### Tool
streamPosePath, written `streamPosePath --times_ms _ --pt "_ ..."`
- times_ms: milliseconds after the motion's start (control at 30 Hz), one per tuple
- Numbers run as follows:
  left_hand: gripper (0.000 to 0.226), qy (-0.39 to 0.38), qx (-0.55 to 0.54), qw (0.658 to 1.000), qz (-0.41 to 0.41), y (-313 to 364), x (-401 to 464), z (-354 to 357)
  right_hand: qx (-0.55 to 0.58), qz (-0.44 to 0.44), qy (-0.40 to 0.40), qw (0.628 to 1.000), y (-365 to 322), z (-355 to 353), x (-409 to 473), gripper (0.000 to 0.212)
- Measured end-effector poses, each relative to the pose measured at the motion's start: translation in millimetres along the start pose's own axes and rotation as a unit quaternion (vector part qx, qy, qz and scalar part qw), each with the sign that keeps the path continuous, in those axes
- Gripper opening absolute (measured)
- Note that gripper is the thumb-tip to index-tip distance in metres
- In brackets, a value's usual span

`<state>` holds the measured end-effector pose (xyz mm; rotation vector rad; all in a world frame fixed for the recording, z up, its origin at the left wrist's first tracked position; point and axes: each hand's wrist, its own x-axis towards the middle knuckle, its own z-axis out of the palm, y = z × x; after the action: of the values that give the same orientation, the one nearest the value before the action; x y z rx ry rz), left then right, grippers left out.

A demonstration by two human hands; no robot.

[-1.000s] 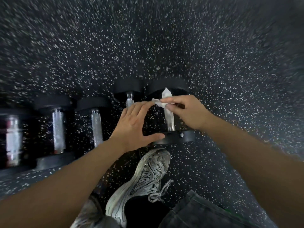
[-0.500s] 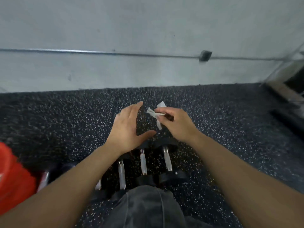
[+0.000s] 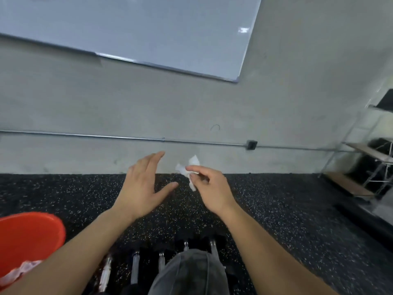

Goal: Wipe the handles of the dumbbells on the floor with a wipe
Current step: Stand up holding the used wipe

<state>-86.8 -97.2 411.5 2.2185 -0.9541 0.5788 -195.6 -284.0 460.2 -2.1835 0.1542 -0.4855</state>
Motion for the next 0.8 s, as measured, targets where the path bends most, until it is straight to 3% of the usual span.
streamPosePath --times_ms 333,500,633,800 --pt "0.088 0.036 0.065 0.997 -0.026 -36 -82 -97 0.034 -0.044 -0.038 0.998 -62 80 -34 0.024" --pt "0.088 0.026 0.113 0.991 -0.062 -73 -146 -134 0.045 -0.026 -0.086 0.995 -76 144 -60 0.016" --pt "0.088 0.013 0.134 0.983 -0.126 -100 -223 -145 -0.003 -0.003 -0.182 0.983 -68 199 -91 0.009" --pt "0.089 -0.006 0.147 0.966 -0.211 -126 -310 -151 -0.137 0.005 -0.312 0.940 -48 256 -131 0.003"
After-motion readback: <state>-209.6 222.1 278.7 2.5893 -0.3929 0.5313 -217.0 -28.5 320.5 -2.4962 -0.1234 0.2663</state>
